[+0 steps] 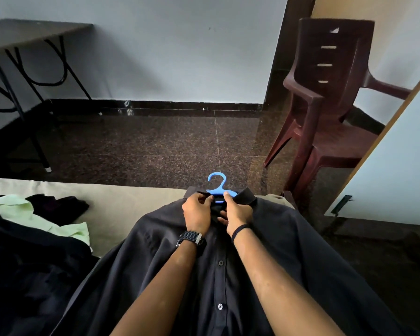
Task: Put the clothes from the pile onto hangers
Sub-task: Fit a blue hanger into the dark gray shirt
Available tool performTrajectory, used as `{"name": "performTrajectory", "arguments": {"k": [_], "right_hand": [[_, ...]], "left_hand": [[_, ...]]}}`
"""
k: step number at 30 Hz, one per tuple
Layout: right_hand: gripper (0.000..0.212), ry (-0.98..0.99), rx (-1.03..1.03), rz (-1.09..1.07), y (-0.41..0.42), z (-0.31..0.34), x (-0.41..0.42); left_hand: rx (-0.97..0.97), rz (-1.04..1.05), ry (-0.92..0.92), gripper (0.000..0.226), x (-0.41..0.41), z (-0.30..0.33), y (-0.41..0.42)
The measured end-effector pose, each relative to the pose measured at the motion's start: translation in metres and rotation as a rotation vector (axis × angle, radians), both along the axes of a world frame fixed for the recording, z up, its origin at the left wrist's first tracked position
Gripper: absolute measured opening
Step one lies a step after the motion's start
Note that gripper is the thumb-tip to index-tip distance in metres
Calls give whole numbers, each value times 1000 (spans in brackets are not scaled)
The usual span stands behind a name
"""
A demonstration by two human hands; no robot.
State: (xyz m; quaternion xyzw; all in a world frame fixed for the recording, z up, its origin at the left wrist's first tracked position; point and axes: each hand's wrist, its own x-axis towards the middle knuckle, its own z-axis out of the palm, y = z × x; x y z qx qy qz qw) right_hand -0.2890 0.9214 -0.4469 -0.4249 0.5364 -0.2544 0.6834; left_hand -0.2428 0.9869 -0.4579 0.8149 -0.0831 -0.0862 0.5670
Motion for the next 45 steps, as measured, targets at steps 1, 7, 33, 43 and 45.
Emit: {"name": "performTrajectory", "arguments": {"k": [1, 7, 33, 43, 45], "right_hand": [[32, 23, -29, -29, -1, -2, 4], [9, 144, -169, -37, -3, -12, 7], [10, 156, -647, 402, -3, -33, -7], [14, 37, -593, 424, -6, -38, -10], [14, 6, -560, 419, -8, -37, -11]], "left_hand": [[19, -2, 3, 11, 0, 0, -2], [31, 98, 160, 15, 1, -10, -11], [-350, -175, 406, 9, 12, -24, 6], [-411, -59, 459, 7, 10, -30, -1], [-402, -38, 423, 9, 9, -34, -1]]}}
